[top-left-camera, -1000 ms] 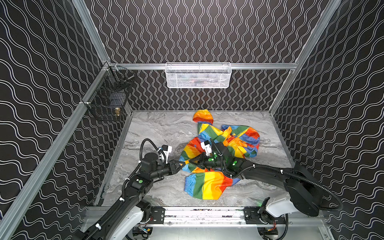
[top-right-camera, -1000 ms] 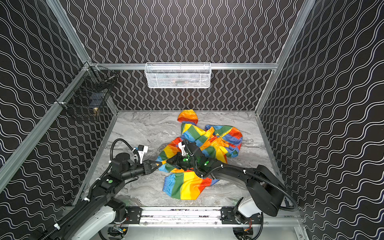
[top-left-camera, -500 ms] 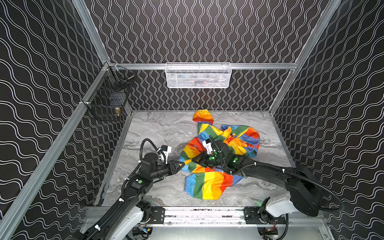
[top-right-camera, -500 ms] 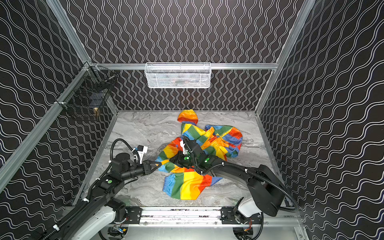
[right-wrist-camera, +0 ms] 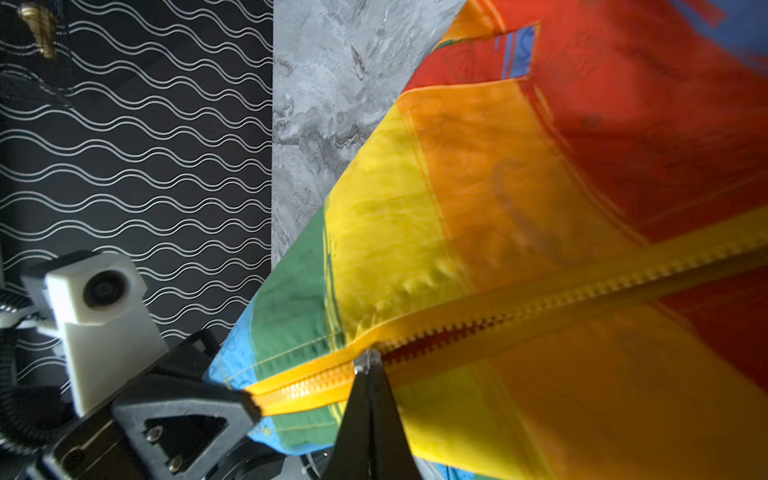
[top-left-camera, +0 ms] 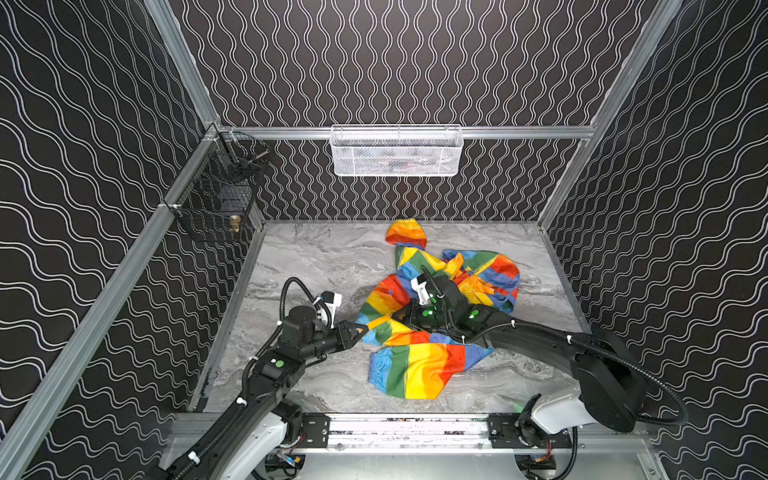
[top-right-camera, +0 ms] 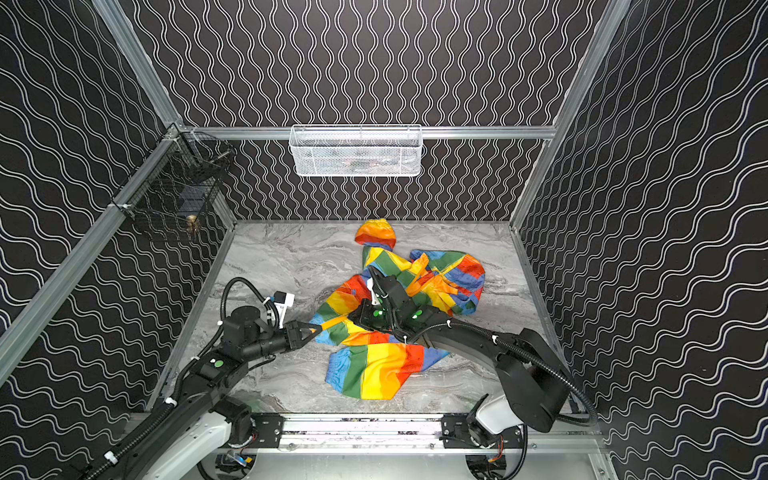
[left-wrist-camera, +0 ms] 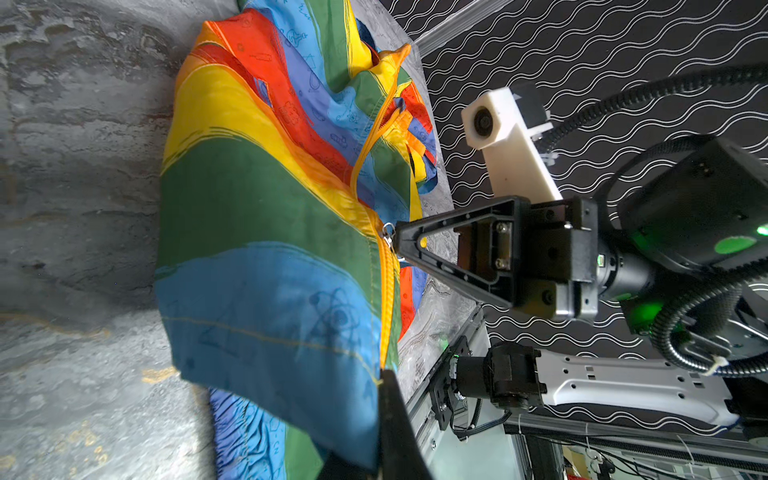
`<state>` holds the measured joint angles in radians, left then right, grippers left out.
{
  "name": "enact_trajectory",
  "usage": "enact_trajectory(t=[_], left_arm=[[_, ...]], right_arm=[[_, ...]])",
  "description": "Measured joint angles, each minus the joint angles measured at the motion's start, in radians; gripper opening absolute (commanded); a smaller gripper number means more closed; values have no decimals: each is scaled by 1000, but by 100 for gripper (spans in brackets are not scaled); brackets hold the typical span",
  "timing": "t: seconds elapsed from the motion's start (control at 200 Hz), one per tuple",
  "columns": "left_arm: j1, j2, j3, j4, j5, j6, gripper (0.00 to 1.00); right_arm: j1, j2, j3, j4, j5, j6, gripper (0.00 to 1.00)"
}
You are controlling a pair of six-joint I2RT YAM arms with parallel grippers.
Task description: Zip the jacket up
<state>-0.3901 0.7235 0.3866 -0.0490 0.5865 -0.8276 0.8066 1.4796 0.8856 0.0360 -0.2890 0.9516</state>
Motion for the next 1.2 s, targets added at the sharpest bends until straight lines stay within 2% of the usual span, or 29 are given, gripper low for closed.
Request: enact_trajectory(t=[0.806,1.196], left_arm=[[0,-11,16,-58,-29,23,0],[0,-17,26,-88,-51,42,0]], right_arm=[[-50,-14,3,-43,3,-44,0],[-115,-25,12,-89,3,-74,0]])
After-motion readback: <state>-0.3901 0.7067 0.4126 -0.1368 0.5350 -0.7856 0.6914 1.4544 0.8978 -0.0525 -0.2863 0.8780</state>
